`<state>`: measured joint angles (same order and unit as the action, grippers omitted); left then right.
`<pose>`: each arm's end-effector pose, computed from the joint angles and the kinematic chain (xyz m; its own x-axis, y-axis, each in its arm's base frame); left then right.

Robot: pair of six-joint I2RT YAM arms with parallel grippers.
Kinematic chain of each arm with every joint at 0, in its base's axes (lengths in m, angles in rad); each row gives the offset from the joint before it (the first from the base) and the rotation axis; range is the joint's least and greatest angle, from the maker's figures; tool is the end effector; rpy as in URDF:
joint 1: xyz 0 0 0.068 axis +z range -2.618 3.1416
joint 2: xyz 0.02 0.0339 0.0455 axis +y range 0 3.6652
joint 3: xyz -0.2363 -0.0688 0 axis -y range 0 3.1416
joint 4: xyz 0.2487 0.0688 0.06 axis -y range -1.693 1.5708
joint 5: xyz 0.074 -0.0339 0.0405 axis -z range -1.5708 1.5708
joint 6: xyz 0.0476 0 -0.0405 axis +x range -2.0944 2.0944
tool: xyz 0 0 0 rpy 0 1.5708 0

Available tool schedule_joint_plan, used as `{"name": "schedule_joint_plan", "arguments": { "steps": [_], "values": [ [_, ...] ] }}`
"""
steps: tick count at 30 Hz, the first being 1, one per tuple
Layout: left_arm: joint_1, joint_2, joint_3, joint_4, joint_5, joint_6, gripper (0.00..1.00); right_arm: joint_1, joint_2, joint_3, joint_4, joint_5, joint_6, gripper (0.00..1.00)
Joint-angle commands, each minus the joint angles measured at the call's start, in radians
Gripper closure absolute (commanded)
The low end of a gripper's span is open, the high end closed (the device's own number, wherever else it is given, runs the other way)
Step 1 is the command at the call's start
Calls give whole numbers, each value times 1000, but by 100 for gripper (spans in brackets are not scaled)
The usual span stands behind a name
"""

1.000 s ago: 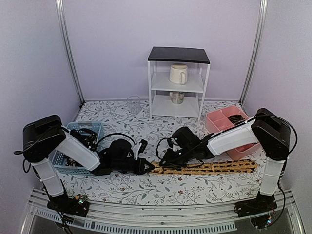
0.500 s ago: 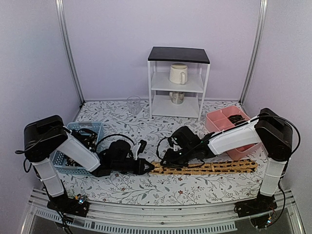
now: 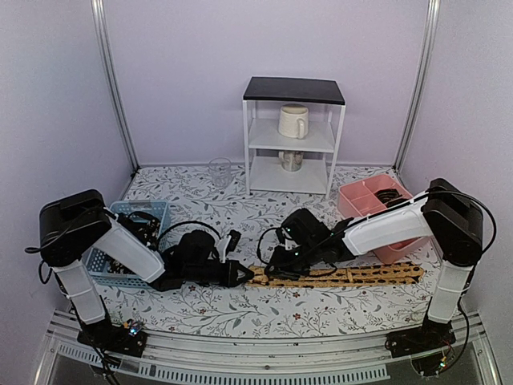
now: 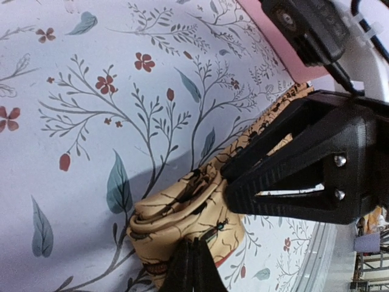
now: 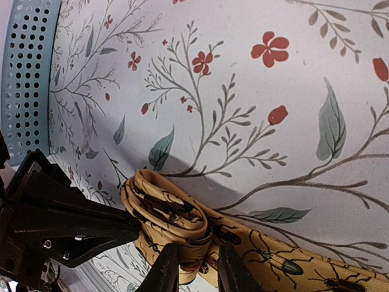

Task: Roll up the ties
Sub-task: Roll the tie at the center of the board.

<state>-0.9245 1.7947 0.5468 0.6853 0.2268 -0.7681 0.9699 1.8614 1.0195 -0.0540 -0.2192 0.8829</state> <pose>0.1782 -0.2540 0.0629 -0.8511 0.0041 -0.5250 0.4187 0.6087 -0.6739 0.2026 0.3138 0.1003 -0.9616 -0.0691 -0.2655 -0.2189 0.7768 0.5905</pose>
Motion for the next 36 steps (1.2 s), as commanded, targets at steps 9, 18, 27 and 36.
{"name": "schedule_joint_plan", "arguments": {
  "steps": [9,18,27,36],
  "values": [
    [29,-123,-40,-180,-107,-36,98,8,26,-34,-2,21,-18,84],
    [40,-71,-37,-263,-111,-19,100,8,24,-50,10,31,-18,86],
    [39,1,-13,-152,0,-50,100,7,11,-77,39,37,-22,86],
    [38,-2,-3,-49,78,-85,100,7,-9,-85,68,32,-39,86]
  ]
}}
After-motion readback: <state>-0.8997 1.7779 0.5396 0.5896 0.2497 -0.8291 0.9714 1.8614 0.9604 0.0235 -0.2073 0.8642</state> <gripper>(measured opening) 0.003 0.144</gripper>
